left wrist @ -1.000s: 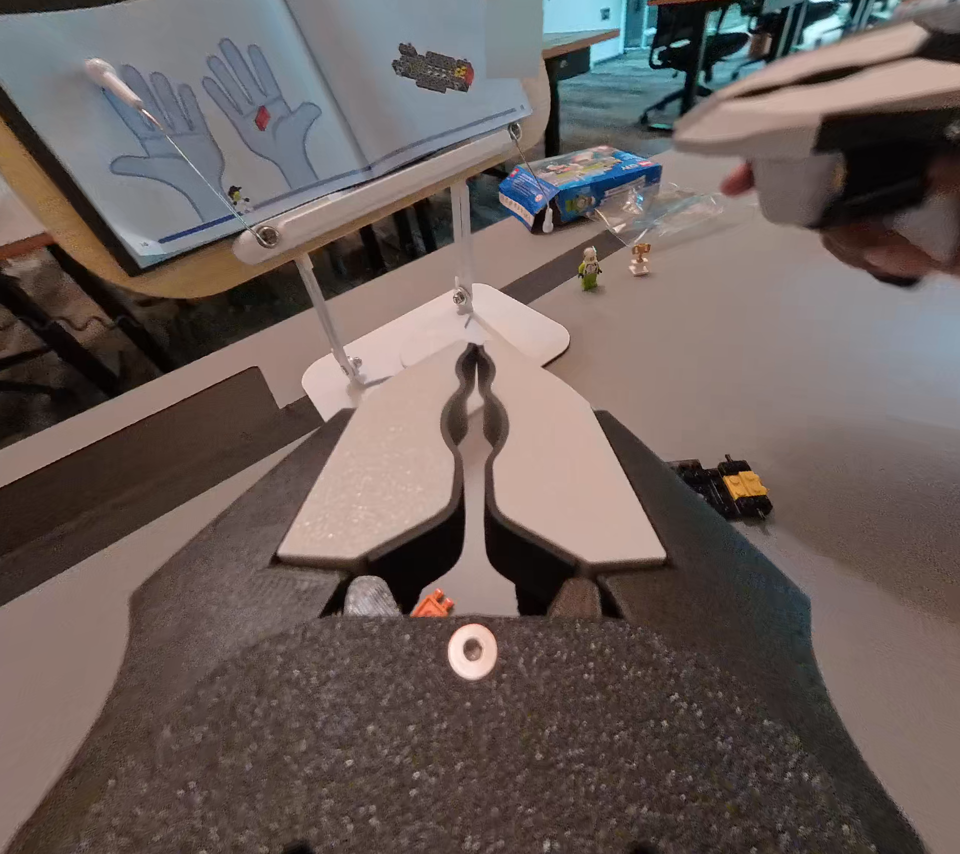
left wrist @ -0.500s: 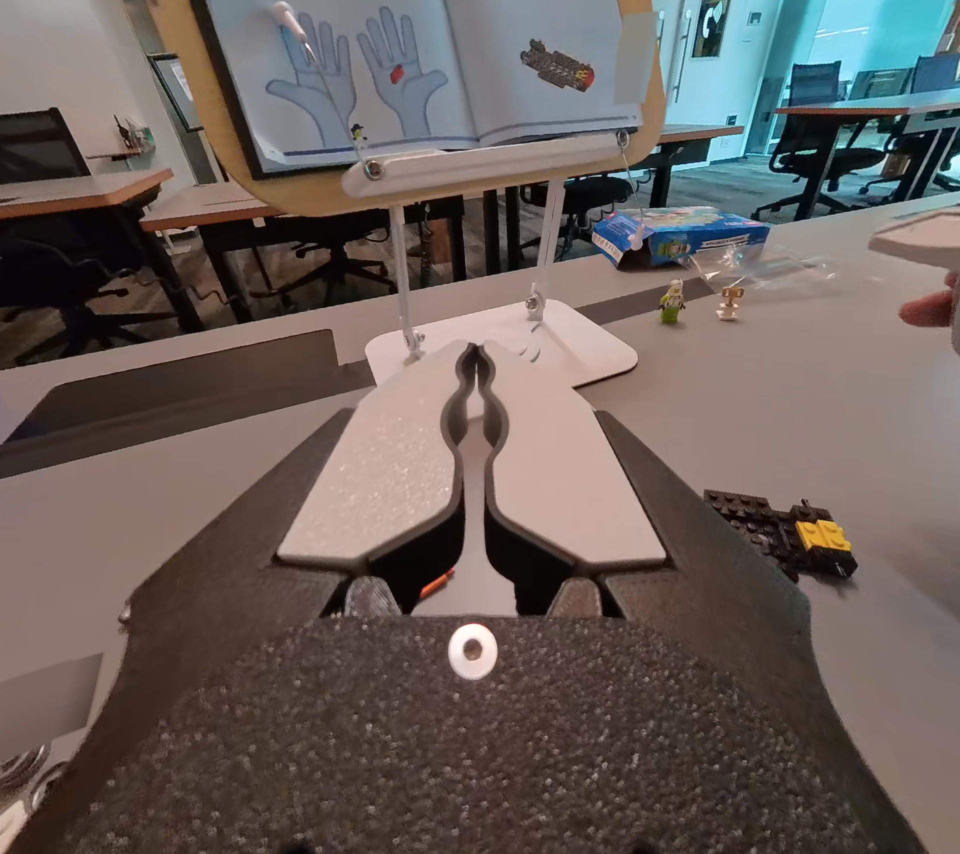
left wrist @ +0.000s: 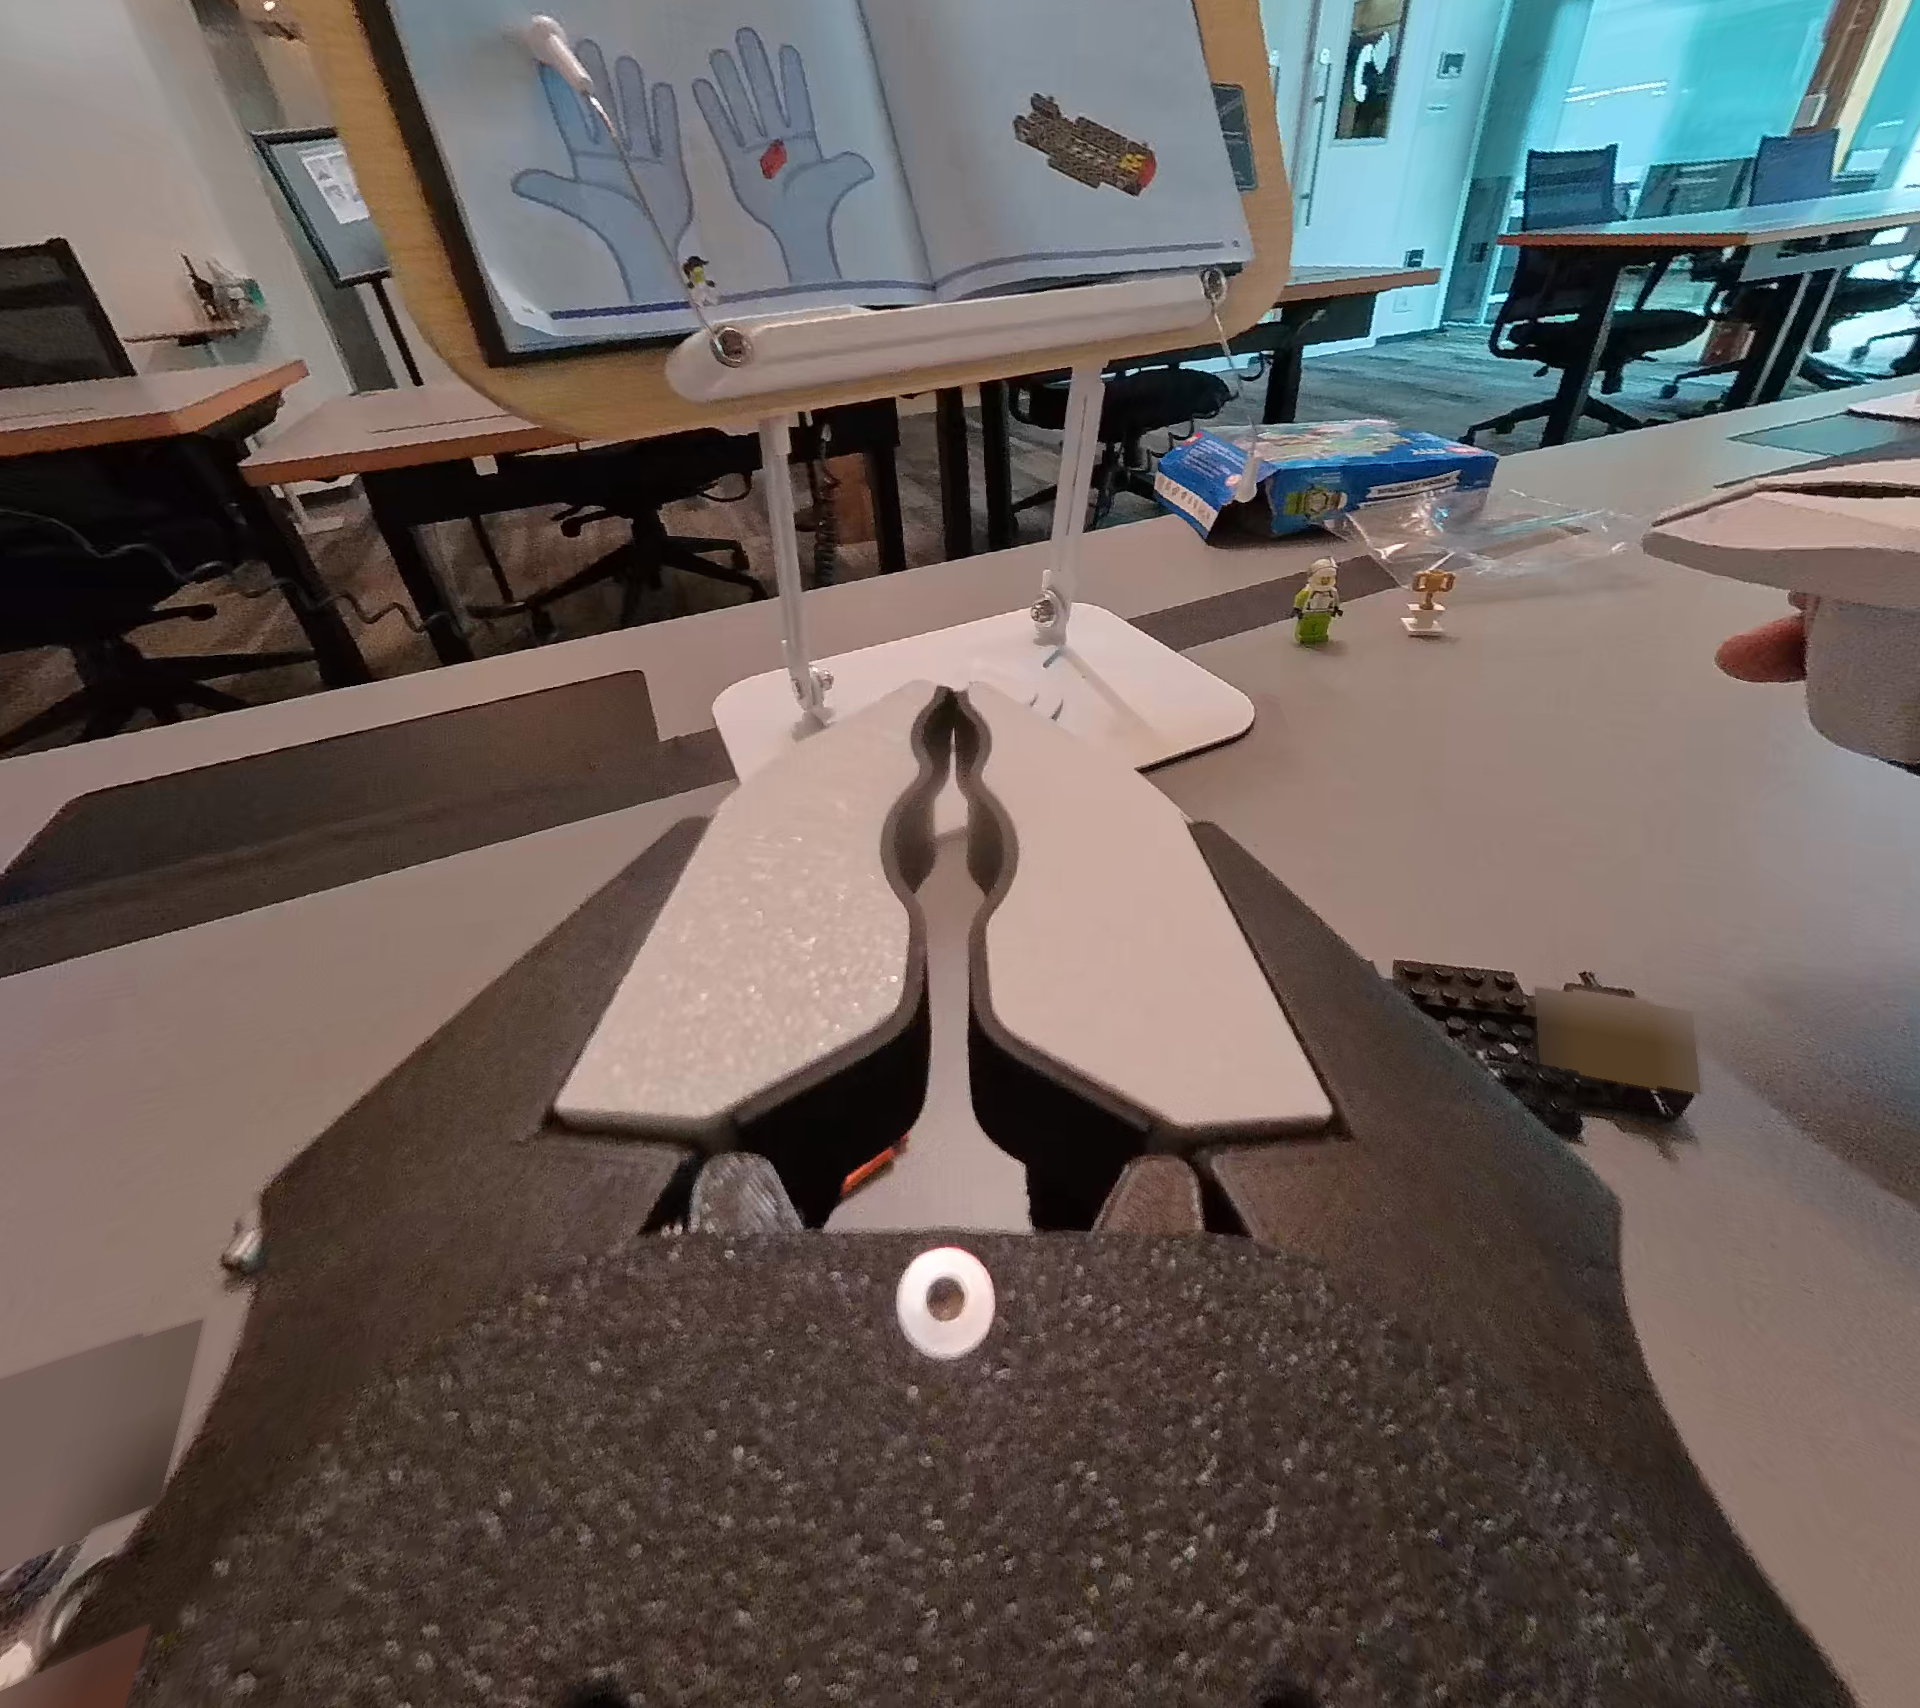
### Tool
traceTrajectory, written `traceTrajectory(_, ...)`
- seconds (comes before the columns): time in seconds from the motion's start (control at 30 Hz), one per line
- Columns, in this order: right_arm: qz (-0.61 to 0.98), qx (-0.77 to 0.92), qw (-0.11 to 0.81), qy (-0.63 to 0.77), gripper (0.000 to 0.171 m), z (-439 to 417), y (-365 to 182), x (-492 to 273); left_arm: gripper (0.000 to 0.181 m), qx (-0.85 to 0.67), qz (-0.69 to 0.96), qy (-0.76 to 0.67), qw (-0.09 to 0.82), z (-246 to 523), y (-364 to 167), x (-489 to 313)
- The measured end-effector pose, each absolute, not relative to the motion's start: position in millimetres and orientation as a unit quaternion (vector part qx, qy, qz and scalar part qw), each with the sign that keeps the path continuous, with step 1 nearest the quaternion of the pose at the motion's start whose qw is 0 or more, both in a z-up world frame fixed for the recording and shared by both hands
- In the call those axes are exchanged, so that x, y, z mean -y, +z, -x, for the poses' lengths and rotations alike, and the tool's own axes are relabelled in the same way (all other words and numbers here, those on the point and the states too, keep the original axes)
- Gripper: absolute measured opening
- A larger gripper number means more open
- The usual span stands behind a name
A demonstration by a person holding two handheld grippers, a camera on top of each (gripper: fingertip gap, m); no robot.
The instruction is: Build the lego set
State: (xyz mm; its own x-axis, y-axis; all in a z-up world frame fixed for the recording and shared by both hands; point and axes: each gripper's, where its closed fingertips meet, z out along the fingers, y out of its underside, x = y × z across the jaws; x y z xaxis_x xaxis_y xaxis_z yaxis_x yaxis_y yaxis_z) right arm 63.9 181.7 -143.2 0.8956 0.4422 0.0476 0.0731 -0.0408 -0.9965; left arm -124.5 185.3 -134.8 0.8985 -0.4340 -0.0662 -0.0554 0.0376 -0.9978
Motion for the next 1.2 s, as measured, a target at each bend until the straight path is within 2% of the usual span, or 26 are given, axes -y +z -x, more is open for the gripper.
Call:
traceTrajectory(0.23, 0.707, 0.202, 0.665, 0.134, 0.000, -59, -141, -178, 0.001, -0.205, 0.704, -0.180, 0.656, 109, -146, -179)
traceTrajectory(0.3, 0.706, 0.207, 0.663, 0.138, 0.001, -58, -139, -177, 0.006, -0.205, 0.705, -0.178, 0.655, 111, -146, -180)
traceTrajectory(0.37, 0.704, 0.214, 0.663, 0.137, 0.001, -57, -138, -175, 0.003, -0.204, 0.701, -0.161, 0.664, 118, -141, -182)
traceTrajectory(0.5, 0.700, 0.235, 0.665, 0.111, 0.006, -57, -139, -175, 0.000, -0.195, 0.694, -0.093, 0.687, 167, -106, -188)
traceTrajectory(0.63, 0.701, 0.240, 0.662, 0.114, 0.005, -55, -138, -173, 0.000, -0.164, 0.694, -0.101, 0.694, 237, -61, -172)
traceTrajectory(0.7, 0.701, 0.245, 0.659, 0.123, 0.004, -52, -137, -171, 0.000, -0.162, 0.706, -0.094, 0.683, 270, -59, -162)
traceTrajectory(0.9, 0.707, 0.265, 0.646, 0.112, 0.001, -45, -145, -170, 0.011, -0.192, 0.816, -0.092, 0.538, 331, -145, -139)
traceTrajectory(1.03, 0.715, 0.274, 0.633, 0.109, 0.000, -41, -156, -171, 0.015, -0.257, 0.842, -0.105, 0.462, 322, -193, -123)
traceTrajectory(1.2, 0.728, 0.284, 0.616, 0.102, 0.000, -39, -171, -174, 0.021, -0.342, 0.839, -0.125, 0.404, 293, -223, -117)
